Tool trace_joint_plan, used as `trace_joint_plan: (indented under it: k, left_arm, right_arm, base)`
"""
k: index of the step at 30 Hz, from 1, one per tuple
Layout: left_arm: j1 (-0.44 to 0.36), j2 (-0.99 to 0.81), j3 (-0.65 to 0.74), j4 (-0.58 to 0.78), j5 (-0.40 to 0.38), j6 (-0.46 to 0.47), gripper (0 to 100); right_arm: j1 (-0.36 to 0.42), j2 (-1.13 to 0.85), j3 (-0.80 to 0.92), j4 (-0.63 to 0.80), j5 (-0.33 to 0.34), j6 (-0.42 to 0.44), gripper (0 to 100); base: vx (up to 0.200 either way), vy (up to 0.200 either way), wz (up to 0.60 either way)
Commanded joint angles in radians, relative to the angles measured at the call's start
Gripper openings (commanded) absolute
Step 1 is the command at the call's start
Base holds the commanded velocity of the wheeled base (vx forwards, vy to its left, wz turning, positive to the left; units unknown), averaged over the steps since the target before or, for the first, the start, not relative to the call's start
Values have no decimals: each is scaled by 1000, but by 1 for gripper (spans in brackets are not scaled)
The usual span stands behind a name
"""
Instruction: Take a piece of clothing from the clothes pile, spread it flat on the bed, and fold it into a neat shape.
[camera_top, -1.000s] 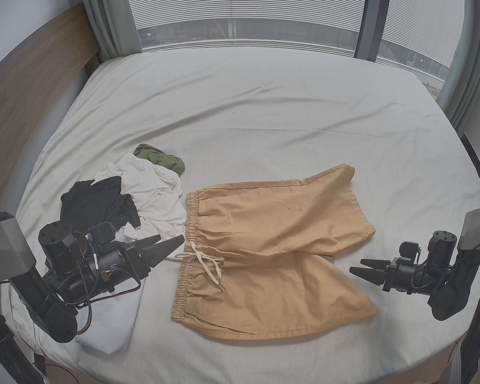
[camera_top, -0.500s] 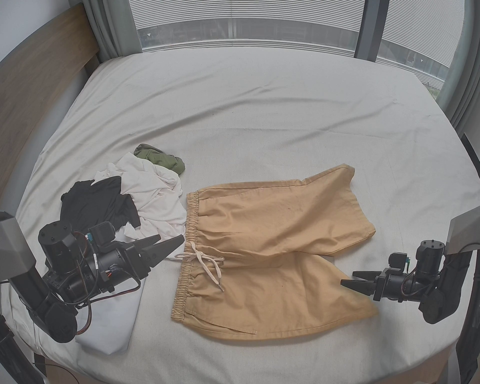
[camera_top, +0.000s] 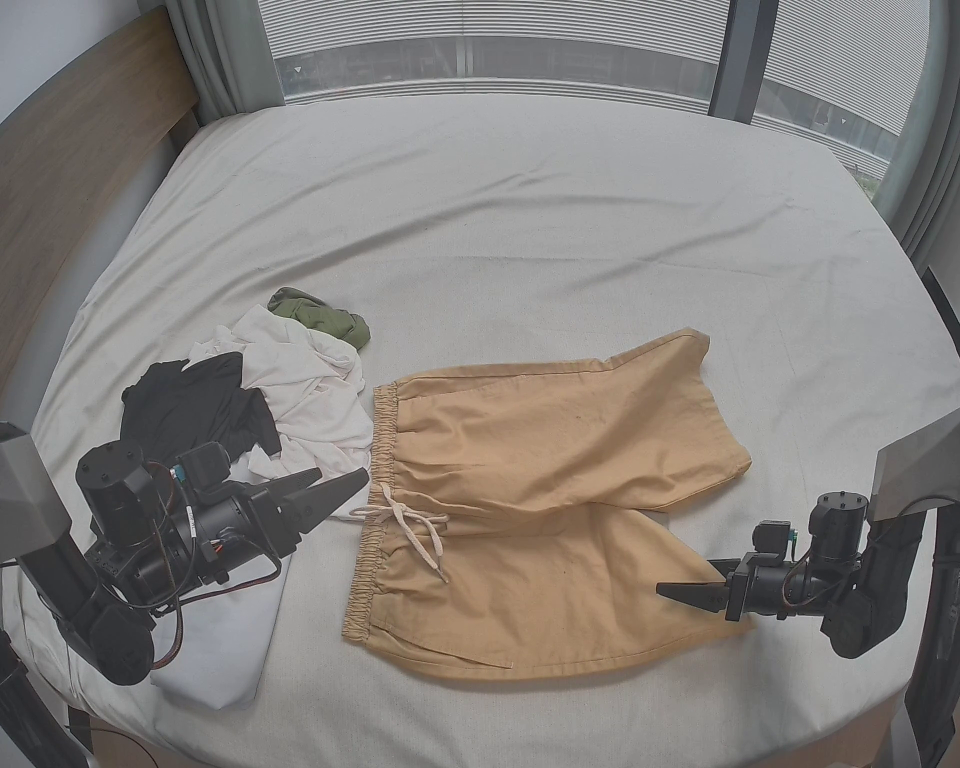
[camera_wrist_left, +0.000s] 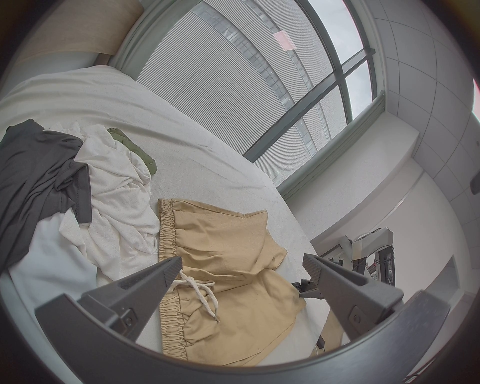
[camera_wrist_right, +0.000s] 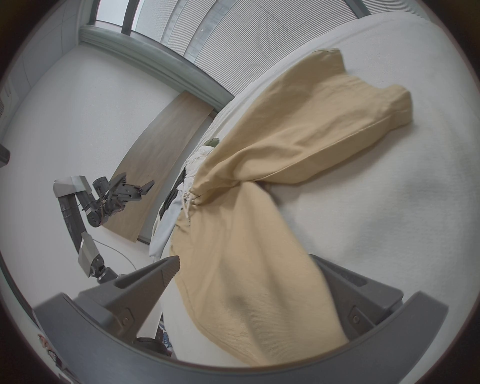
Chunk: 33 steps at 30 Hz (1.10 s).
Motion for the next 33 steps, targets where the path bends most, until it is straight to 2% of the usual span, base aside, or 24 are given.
trace_joint_plan:
  k: [1,7,8,13,23,33]
  left_arm:
    - [0,2,-2,0,-1,-1,100]
    - [0,3,-2,0,0,-1,100]
    - [0,3,-2,0,-1,-1,100]
    - [0,3,-2,0,-1,-1,100]
    - [0,5,-2,0,-1,-1,100]
    - [0,3,3,0,-1,-1,100]
  right_arm:
    - [24,-33,10,0,-6,1,100]
    - [24,-35,8,0,-22,1,100]
    - [24,-35,8,0,-22,1,0]
    - [28,-75,19,1,-22,-1,0]
    - [107,-116,59,1,-45,-1,0]
    - [292,-99,13,1,-151,5,0]
  base:
    - [0,0,0]
    - [0,0,0]
    - [0,0,0]
    - [0,0,0]
    - [0,0,0]
    - [0,0,0]
